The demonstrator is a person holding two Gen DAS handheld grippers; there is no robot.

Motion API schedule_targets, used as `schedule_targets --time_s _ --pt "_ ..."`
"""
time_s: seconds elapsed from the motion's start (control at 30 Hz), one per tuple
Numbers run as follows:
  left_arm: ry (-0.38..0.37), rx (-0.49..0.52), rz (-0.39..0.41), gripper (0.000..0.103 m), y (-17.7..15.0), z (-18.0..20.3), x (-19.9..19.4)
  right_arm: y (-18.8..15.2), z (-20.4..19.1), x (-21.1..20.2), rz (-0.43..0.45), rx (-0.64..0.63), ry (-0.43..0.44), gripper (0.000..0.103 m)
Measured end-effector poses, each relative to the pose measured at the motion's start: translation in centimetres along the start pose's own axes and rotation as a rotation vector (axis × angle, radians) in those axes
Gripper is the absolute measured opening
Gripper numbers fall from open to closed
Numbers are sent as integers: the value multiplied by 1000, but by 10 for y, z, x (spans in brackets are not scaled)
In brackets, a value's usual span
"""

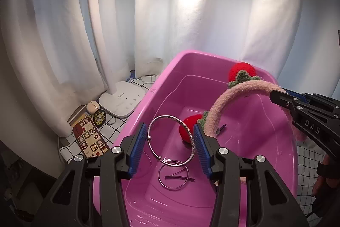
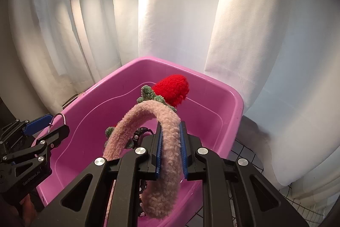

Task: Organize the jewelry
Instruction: 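Carry headband into tub with right tool while left tool drops silver bangle in, then withdraw both tools from the tub toward the pearl claw and plush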

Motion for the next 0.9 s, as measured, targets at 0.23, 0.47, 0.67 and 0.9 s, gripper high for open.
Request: schedule_targets --time_s 0.23,0.47,0.67,0.9 --pt "-2 -4 -32 77 -3 -4 10 -4 -5 16 -75 -25 -43 60" --pt "10 -10 -12 89 -2 -7 4 -1 -6 9 -60 -40 -92 62" --pt "-8 -43 -20 90 -4 -10 0 0 -1 -4 -41 -27 -104 62" --pt "-36 -38 -5 90 -5 0 -19 -8 11 -38 -1 20 -108 62"
Point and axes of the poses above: each gripper's, at about its wrist camera, not at the fingertips, and x roughly the way its jaws point, z to its right, y to its top, the point moved 1 cm from there along x, roughly the way its jaws point, and after that the axes turned 12 degrees about z, right-handed, at the moved point
